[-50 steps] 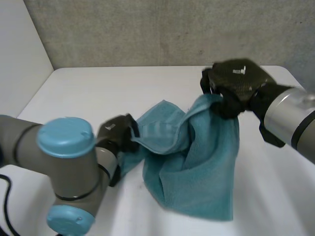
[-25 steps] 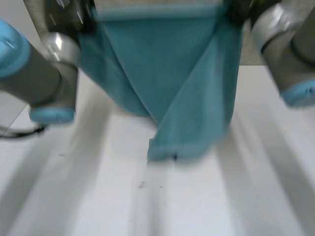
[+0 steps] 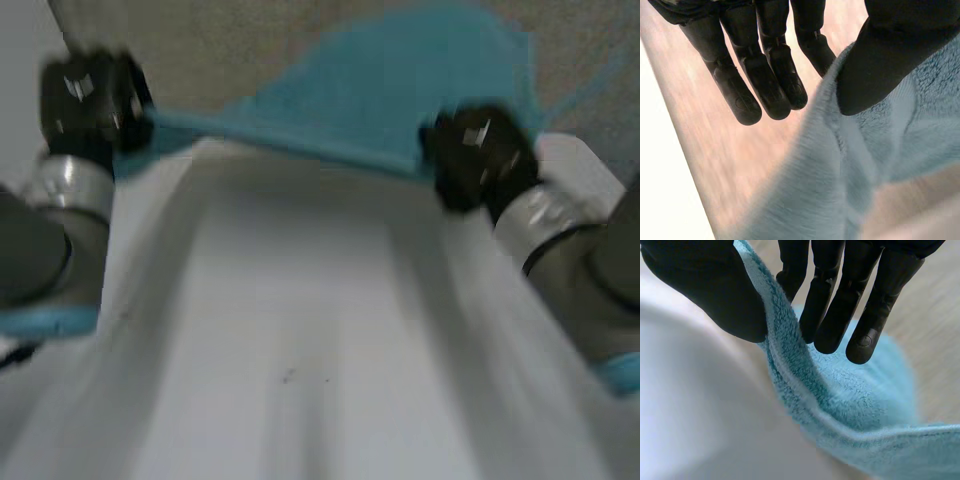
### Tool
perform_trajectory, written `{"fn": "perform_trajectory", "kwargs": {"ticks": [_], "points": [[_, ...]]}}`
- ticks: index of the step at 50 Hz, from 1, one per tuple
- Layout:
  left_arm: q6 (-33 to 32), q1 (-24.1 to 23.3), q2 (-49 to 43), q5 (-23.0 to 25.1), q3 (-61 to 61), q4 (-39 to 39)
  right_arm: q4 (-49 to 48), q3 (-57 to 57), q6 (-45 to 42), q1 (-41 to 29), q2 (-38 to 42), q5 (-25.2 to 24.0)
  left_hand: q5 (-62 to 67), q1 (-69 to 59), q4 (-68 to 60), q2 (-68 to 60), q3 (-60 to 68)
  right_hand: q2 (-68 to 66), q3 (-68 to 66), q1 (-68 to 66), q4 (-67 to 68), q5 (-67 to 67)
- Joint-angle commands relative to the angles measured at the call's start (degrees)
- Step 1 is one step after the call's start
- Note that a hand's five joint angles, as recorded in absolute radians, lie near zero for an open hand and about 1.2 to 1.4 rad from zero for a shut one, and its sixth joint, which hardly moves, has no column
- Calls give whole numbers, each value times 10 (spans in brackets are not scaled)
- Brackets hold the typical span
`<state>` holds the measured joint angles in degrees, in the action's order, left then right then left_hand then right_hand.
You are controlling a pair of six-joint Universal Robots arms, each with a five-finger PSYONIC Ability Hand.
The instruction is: Fold the laundry
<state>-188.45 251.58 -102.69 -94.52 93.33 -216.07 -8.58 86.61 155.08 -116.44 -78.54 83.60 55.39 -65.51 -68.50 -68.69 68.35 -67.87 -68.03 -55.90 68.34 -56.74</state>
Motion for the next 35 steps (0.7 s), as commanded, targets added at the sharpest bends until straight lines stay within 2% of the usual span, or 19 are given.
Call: {"fn": "perform_trajectory", "kwargs": {"ticks": [1,8,10,11,12,13,22,24,25,27,29,32,35], "points": [[-7,-6,3,31,136,21,36,25,7,-11,113,4,146,-145,-115,-113,116,-121,-120,-241,117,-133],[-19,-23,6,36,171,57,55,38,8,-10,127,3,146,-145,-115,-113,116,-121,-120,-241,117,-133],[-21,-21,18,36,178,73,65,48,9,-6,119,3,146,-145,-115,-113,116,129,131,9,-134,118],[-21,-21,18,36,178,73,66,48,9,-6,119,3,146,-145,-115,-113,116,130,132,11,-135,119],[-21,-19,28,36,178,79,68,52,14,-3,105,2,146,-145,-115,-113,116,319,320,199,-323,307],[-21,-17,39,36,179,86,70,59,22,4,83,2,146,-145,-115,-113,116,445,447,326,-450,434],[-21,-14,85,36,172,92,75,98,87,91,-13,-21,146,-145,-115,-113,116,494,495,374,-498,482],[-22,-14,89,36,164,92,99,109,86,135,-38,-61,146,-145,-115,-113,116,480,482,361,-485,469],[-22,-14,89,36,164,92,99,109,86,135,-38,-61,146,-145,-115,-113,116,480,482,361,-485,469],[-22,-14,89,36,160,92,126,118,71,184,-45,-100,146,-145,-115,-113,116,464,465,344,-468,452],[-22,4,88,36,153,92,135,124,55,206,-43,-116,146,-145,-115,-113,116,434,435,314,-438,422],[-21,16,88,36,150,92,141,144,30,248,-47,-120,146,-145,-115,-113,116,418,420,298,-423,407],[-20,29,87,37,148,92,125,173,36,261,-46,-122,146,-145,-115,-113,116,418,420,298,-423,407]]}}
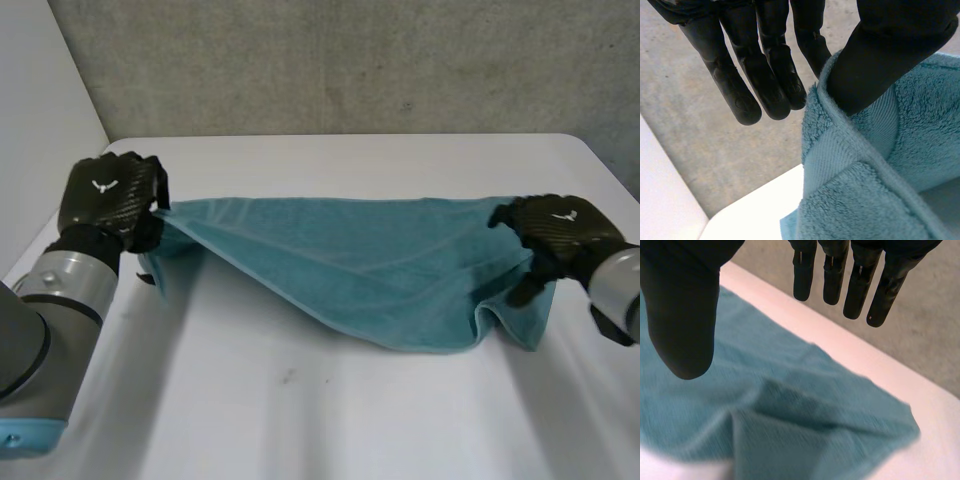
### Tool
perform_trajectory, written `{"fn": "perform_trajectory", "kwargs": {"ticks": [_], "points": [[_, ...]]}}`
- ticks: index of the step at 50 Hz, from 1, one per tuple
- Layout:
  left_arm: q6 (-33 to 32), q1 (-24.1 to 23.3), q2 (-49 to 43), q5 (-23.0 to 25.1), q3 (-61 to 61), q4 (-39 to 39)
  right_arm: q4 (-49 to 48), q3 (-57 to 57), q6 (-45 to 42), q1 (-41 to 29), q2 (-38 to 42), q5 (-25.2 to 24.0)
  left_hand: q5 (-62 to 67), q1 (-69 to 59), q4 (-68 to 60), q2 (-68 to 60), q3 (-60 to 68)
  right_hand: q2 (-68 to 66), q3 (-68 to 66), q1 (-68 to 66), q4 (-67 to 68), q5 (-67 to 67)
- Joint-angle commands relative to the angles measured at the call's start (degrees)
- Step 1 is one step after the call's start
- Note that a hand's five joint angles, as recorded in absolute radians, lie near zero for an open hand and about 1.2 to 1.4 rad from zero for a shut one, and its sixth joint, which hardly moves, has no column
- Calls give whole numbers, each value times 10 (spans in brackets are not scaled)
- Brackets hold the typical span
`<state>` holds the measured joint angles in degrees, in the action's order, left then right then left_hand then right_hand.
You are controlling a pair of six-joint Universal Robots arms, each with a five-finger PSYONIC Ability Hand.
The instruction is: Fold the laundry
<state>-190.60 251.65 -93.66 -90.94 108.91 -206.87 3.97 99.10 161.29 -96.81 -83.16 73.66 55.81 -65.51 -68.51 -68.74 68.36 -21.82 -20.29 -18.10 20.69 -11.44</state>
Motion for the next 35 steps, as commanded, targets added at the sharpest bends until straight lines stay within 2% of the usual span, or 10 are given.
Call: {"fn": "perform_trajectory", "kwargs": {"ticks": [1,4,6,12,23,35], "points": [[1,29,-6,2,-7,-1,0,48,-26,65,0,-23,142,-145,-115,-113,116,-42,-58,-80,54,-46],[2,29,-8,1,-5,-1,-41,72,12,67,1,-21,142,-145,-115,-113,116,-42,-58,-80,54,-46],[3,28,-9,1,-4,-1,-80,94,68,69,9,-19,142,-145,-115,-113,116,-69,-84,-106,80,-73],[5,28,-10,2,0,-1,-108,110,139,71,56,-27,142,-145,-115,-113,116,-103,-118,-140,114,-107],[5,29,-10,2,2,-2,-165,115,154,60,103,-25,142,-145,-115,-113,116,-127,-142,-164,138,-130],[5,31,-15,2,2,-4,-204,87,155,4,157,-19,142,-145,-115,-113,116,-148,-164,-186,160,-152]]}}
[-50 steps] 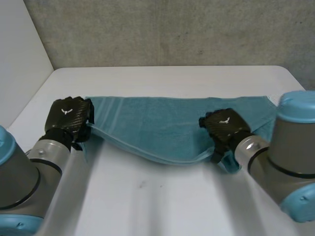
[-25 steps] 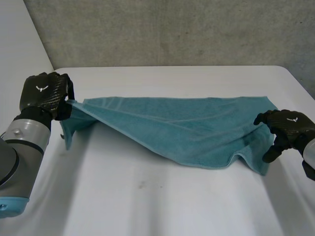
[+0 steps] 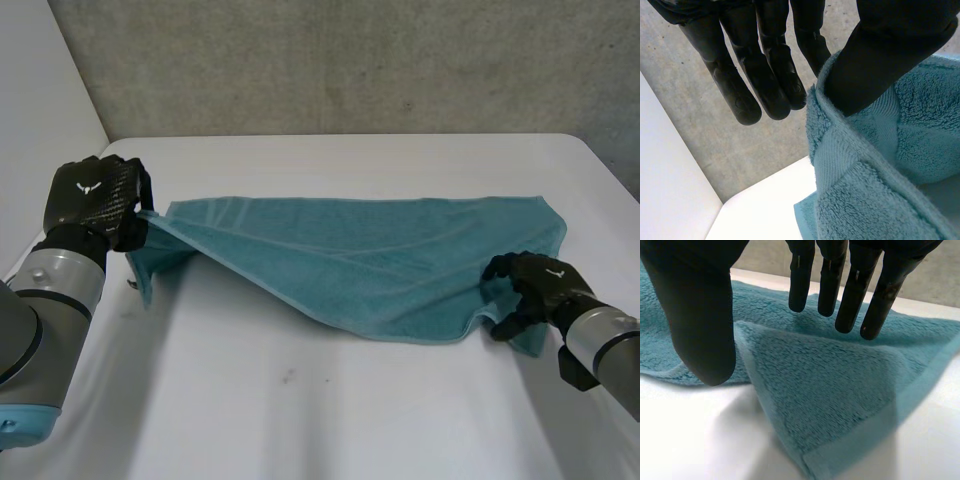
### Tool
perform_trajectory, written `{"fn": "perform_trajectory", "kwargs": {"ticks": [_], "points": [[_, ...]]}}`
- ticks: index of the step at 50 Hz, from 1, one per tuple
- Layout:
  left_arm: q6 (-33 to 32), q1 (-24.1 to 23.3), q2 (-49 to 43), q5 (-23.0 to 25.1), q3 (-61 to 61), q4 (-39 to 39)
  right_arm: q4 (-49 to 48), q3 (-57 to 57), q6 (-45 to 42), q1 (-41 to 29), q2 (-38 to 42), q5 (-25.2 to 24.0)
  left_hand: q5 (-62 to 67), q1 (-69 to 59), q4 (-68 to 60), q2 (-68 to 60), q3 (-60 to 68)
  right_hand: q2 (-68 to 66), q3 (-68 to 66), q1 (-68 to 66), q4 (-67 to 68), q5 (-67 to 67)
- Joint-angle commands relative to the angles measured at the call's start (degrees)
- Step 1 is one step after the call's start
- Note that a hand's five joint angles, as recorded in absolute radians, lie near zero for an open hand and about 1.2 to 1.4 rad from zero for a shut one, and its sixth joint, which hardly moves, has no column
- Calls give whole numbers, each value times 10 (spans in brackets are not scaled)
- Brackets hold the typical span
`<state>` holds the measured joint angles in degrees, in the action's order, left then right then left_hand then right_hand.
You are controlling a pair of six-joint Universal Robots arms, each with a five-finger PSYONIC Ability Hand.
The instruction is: Fold the laundry
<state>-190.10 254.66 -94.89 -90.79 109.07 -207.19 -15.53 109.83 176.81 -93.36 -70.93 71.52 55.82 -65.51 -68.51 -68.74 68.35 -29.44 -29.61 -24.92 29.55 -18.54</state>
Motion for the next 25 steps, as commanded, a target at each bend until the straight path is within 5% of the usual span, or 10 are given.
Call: {"fn": "perform_trajectory", "kwargs": {"ticks": [1,17,25], "points": [[0,1,-4,0,0,-1,-10,-24,-1,-35,42,5,142,-145,-115,-113,116,-86,-84,-131,84,-95],[0,13,-6,-1,1,-1,-42,-37,-77,-32,36,107,142,-145,-115,-113,116,-482,-481,-527,481,-491],[-1,20,-6,-1,0,4,-24,-31,-175,2,9,101,142,-145,-115,-113,116,-506,-504,-551,505,-515]]}}
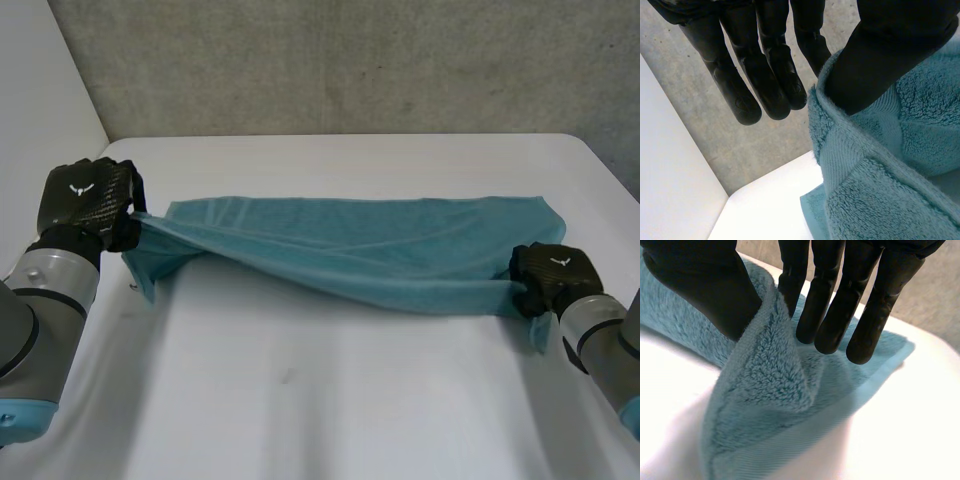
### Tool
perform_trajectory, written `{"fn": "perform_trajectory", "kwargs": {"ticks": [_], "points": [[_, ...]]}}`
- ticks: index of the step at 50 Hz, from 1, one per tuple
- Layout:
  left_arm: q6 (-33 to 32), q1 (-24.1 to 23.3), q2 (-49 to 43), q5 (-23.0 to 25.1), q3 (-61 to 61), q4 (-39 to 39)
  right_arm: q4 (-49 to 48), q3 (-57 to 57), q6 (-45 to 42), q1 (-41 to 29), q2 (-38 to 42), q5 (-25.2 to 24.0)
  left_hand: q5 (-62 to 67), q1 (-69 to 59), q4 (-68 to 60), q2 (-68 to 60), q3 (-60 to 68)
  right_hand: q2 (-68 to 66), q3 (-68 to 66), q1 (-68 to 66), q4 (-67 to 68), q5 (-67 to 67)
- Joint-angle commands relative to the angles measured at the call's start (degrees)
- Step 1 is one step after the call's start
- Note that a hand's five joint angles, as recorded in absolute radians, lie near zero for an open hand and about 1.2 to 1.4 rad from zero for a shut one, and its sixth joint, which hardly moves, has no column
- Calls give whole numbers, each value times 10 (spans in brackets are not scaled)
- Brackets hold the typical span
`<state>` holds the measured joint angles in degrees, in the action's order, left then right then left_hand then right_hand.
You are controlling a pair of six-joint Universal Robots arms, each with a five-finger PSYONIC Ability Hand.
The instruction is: Fold the laundry
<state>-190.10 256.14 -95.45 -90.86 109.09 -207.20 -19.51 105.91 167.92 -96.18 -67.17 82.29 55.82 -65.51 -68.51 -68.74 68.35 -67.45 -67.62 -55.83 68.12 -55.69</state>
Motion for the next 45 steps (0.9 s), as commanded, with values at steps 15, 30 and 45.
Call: {"fn": "perform_trajectory", "kwargs": {"ticks": [15,30,45], "points": [[-45,1,145,4,-105,182,280,-181,-192,36,-290,-42,142,-145,-115,-113,116,-125,-124,-242,119,-143],[-187,6,-24,32,-172,306,518,-282,-396,28,-100,-42,142,-145,-115,-113,116,-125,-124,-242,119,-143],[-236,-4,-272,29,-399,295,402,-479,-391,-37,101,41,142,-145,-115,-113,116,-125,-124,-242,119,-143]]}}
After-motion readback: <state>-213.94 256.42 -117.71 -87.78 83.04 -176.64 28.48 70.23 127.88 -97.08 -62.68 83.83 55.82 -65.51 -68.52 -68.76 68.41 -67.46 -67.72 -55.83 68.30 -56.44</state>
